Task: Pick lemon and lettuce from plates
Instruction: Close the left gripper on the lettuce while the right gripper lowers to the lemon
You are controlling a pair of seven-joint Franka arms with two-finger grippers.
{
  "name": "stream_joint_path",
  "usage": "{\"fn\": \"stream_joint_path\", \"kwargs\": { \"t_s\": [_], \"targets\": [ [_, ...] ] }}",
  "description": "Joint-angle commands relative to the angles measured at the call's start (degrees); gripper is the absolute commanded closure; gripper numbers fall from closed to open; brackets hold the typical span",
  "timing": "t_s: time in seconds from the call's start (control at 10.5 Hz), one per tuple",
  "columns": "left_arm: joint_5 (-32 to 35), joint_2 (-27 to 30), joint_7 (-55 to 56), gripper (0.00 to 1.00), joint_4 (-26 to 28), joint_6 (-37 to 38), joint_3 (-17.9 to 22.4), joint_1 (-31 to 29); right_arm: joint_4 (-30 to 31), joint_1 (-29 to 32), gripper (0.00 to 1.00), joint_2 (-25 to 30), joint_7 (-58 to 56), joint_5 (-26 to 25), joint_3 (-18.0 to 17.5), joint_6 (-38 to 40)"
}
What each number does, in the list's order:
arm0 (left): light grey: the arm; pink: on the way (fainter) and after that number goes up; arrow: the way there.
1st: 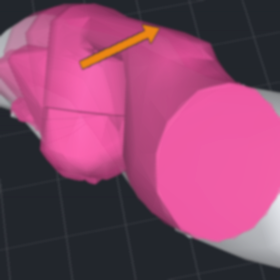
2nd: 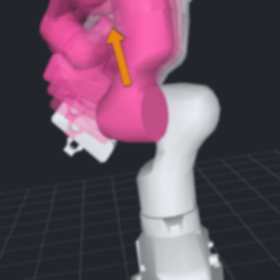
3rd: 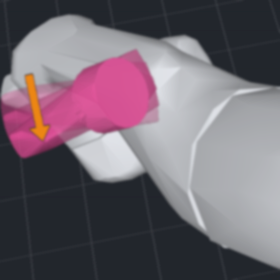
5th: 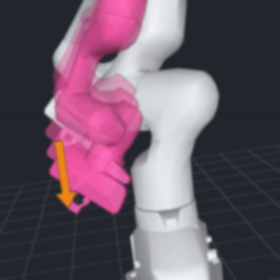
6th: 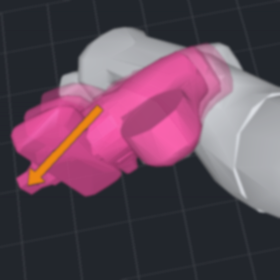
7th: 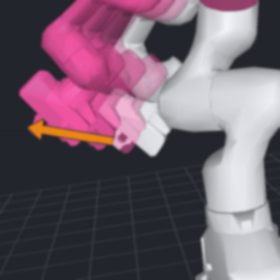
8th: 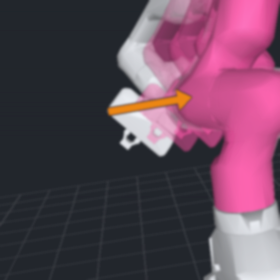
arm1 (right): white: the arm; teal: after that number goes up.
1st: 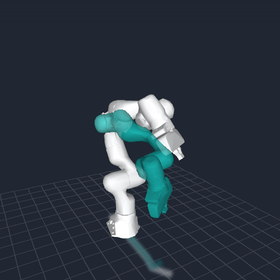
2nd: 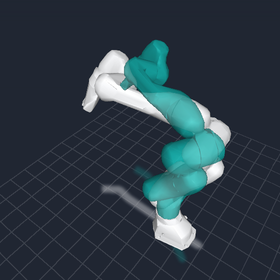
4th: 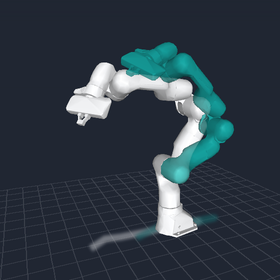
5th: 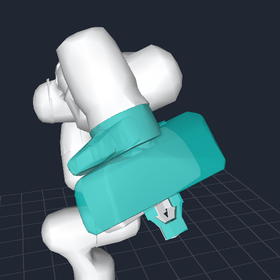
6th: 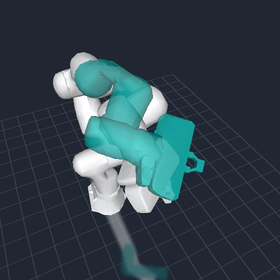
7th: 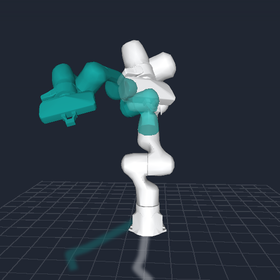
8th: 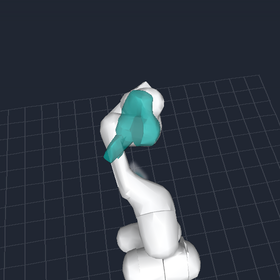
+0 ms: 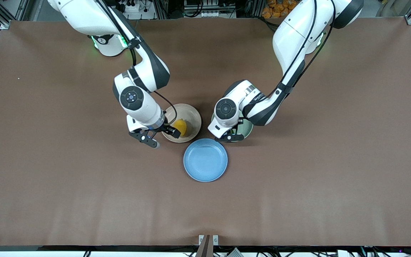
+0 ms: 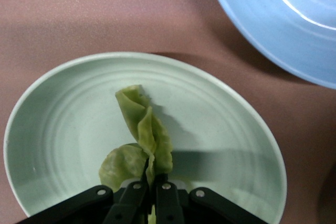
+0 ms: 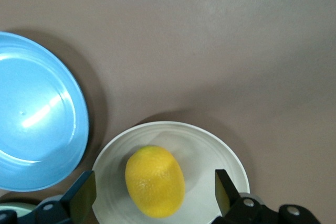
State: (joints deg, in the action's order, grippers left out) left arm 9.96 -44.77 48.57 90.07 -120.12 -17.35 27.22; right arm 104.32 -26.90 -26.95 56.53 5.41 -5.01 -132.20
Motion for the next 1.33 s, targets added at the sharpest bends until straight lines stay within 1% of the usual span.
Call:
{"fn": "stream_joint_path", "kwargs": {
  "t_s": [0.0,0.19,0.38,0.57,0.66,0.85,1.04,1.23],
  "targets": [
    [1.55,0.39,3.90,1.00,0.02,-0.11,0.39,0.55,2.46,-2.00,0.00,-0.55,3.83,0.48,0.26,-4.37],
    [1.37,1.61,4.51,1.00,-0.15,0.06,0.39,0.29,2.46,-3.32,0.00,-2.57,5.07,0.40,0.35,-6.74],
    [0.85,3.98,4.52,1.00,-0.51,0.33,0.39,-1.02,2.46,-3.95,0.00,-3.63,5.34,0.13,0.44,-7.37],
    [0.67,6.97,4.34,1.00,-1.47,3.13,0.39,-2.52,2.64,-4.38,0.00,-4.42,5.34,-0.13,0.53,-7.46],
    [0.76,9.07,4.08,1.00,-1.56,4.27,0.39,-3.74,2.64,-4.56,0.00,-4.78,5.43,-0.13,0.53,-7.89],
    [0.93,11.19,3.20,1.00,-1.48,5.07,0.39,-6.91,2.82,-5.26,0.00,-5.65,7.00,-0.22,0.62,-8.86],
    [1.37,11.38,-0.73,1.00,-1.48,6.21,0.39,-9.98,2.90,-6.32,0.00,-7.32,8.93,-0.31,0.70,-11.84],
    [1.37,11.29,-5.65,1.00,-1.21,6.30,0.39,-13.59,2.90,-6.59,0.00,-7.68,9.12,-0.40,0.88,-11.94]
  ]
}}
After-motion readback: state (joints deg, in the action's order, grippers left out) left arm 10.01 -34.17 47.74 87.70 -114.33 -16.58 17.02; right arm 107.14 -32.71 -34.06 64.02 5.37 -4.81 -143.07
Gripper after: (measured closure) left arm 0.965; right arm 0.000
